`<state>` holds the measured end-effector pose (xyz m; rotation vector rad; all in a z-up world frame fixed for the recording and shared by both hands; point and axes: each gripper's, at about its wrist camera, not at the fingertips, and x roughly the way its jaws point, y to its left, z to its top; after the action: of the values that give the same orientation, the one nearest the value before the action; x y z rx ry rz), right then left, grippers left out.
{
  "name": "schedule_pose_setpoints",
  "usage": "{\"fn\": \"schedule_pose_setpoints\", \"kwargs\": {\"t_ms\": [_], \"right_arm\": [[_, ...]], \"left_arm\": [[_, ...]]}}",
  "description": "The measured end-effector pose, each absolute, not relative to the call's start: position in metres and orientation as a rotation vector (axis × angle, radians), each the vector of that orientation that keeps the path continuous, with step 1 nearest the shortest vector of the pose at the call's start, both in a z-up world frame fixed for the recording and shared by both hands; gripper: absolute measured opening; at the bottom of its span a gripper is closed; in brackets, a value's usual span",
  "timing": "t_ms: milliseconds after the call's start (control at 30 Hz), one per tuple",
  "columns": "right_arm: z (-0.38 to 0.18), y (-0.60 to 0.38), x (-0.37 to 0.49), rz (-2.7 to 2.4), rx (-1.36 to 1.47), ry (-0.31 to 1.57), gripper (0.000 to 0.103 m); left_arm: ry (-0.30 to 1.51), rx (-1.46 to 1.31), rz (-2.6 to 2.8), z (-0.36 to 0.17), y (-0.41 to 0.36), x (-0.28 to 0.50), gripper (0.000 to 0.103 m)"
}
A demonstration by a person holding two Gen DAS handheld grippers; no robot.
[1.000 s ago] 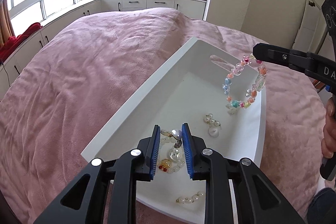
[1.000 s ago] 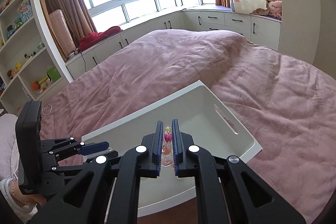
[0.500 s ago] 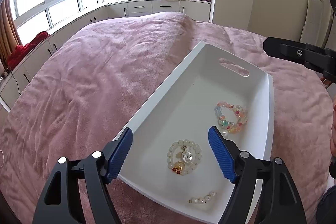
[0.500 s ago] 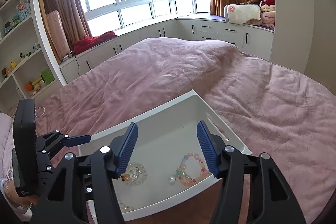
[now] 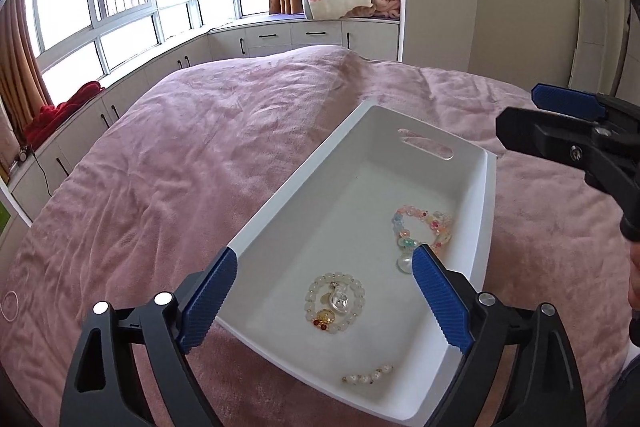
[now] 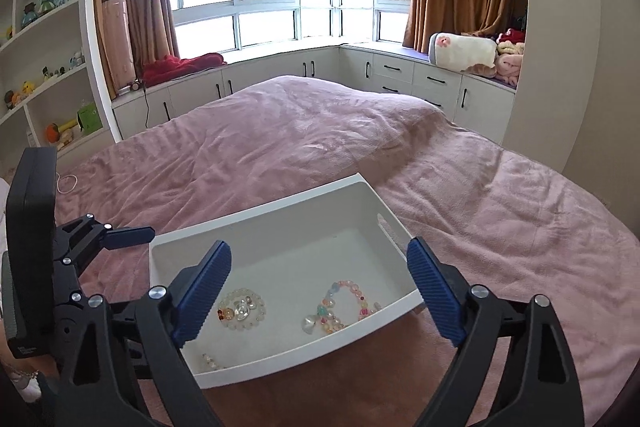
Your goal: Organize jewelry
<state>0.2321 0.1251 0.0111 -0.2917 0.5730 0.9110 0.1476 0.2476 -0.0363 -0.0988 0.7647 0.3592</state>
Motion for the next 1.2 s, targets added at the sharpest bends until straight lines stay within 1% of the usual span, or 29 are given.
{"fn": "schedule_pose_setpoints", "kwargs": {"t_ms": [67, 167, 367, 633, 1200], "right_arm": [[0.011, 0.119, 0.225, 0.906, -0.314, 0.564, 0.093], [0.009, 0.111, 0.218, 0.898, -0.323, 0.565, 0.094], [0.004, 0.1, 0.209, 0.876, -0.328, 0.566, 0.095], [-0.006, 0.095, 0.206, 0.87, -0.353, 0.592, 0.095], [-0.022, 0.102, 0.199, 0.878, -0.389, 0.618, 0.095]], "left_arm": [[0.755, -0.115, 0.37, -0.034, 0.245, 0.141, 0.092], [0.743, -0.104, 0.404, -0.03, 0.239, 0.13, 0.092], [0.714, -0.039, 0.46, -0.023, 0.228, 0.11, 0.093], [0.682, -0.086, 0.474, -0.014, 0.231, 0.09, 0.093], [0.692, -0.046, 0.477, -0.019, 0.225, 0.09, 0.093]]}}
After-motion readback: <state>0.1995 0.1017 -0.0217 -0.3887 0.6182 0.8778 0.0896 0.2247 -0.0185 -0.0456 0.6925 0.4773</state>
